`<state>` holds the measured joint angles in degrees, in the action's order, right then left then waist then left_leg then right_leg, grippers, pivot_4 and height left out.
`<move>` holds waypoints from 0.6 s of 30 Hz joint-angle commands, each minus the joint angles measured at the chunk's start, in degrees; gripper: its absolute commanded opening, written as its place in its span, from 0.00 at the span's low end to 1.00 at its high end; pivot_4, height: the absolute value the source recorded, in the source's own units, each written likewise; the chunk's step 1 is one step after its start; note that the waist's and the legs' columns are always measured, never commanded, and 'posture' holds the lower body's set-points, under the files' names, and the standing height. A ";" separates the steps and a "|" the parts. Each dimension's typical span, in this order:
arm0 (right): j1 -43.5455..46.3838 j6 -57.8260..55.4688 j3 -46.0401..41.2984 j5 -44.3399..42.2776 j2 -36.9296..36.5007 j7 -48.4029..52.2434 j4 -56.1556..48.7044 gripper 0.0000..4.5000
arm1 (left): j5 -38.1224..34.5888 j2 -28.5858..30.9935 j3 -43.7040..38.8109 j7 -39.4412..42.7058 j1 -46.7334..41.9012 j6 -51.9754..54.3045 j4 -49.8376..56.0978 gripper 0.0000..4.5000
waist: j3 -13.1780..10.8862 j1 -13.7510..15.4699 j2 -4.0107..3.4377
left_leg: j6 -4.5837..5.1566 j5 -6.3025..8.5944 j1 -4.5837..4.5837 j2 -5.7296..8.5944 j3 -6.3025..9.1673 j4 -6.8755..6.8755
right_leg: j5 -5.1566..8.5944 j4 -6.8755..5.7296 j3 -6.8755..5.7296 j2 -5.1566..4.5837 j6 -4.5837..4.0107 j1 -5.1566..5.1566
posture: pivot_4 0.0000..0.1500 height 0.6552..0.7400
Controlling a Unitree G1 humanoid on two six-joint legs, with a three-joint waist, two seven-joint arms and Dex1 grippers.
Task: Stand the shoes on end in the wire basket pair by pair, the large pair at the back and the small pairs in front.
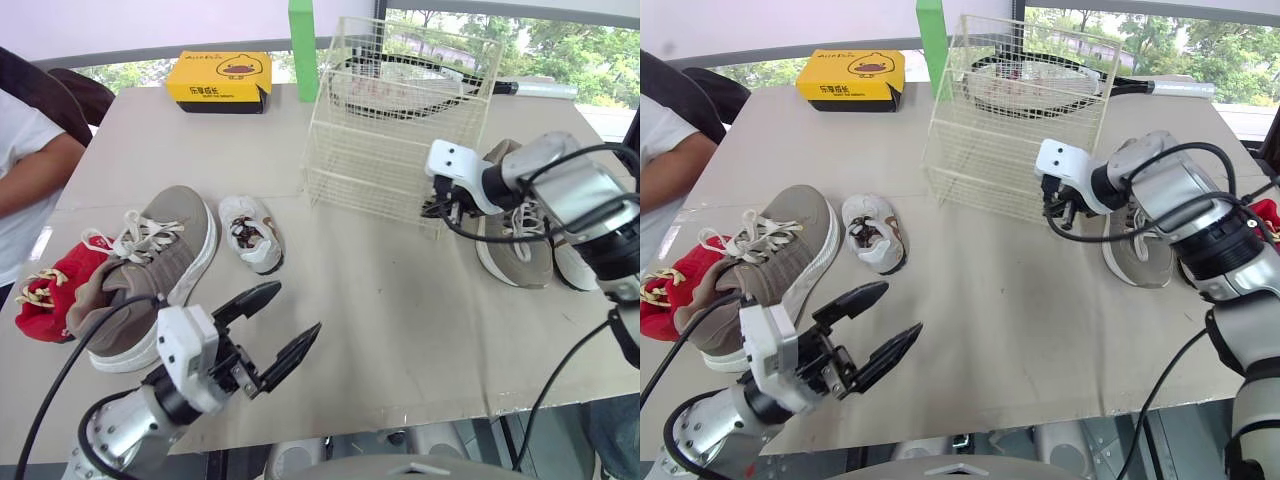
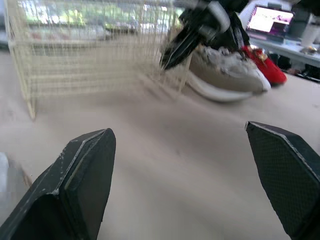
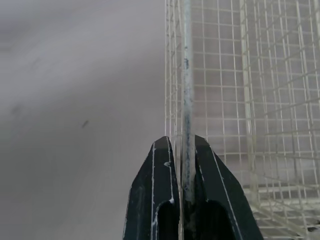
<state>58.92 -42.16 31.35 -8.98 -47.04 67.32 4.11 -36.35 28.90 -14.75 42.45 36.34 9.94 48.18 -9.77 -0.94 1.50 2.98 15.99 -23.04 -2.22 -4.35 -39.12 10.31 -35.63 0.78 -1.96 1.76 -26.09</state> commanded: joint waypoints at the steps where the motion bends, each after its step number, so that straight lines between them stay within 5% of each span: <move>1: -1.89 2.75 -3.02 -0.07 -3.16 4.53 -3.37 0.03 | 1.42 -1.07 -1.19 4.19 3.73 -5.73 -1.60 1.00 | -0.01 0.07 -0.01 | 0.00 0.00 0.00 0.00 0.00 0.00 | 0.03 0.00 0.00 0.00 -0.03 0.00 | 1.00 1.00; 18: -15.34 -0.24 -11.04 -3.26 -8.64 8.69 -20.59 0.03 | 5.84 -4.29 1.33 6.77 11.89 -14.90 -3.86 1.00 | -0.04 0.16 -0.02 | -0.01 0.01 0.02 -0.01 0.02 -0.02 | 0.18 -0.03 -0.02 -0.05 0.15 0.00 | 1.00 1.00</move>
<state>44.54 -41.78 21.95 -10.27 -54.80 74.72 -13.28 -29.96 24.30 -12.90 48.77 47.82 -3.70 44.26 -9.81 -0.78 1.48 2.98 16.01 -23.02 -2.22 -4.34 -39.14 10.49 -35.66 0.77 -2.01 1.91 -26.09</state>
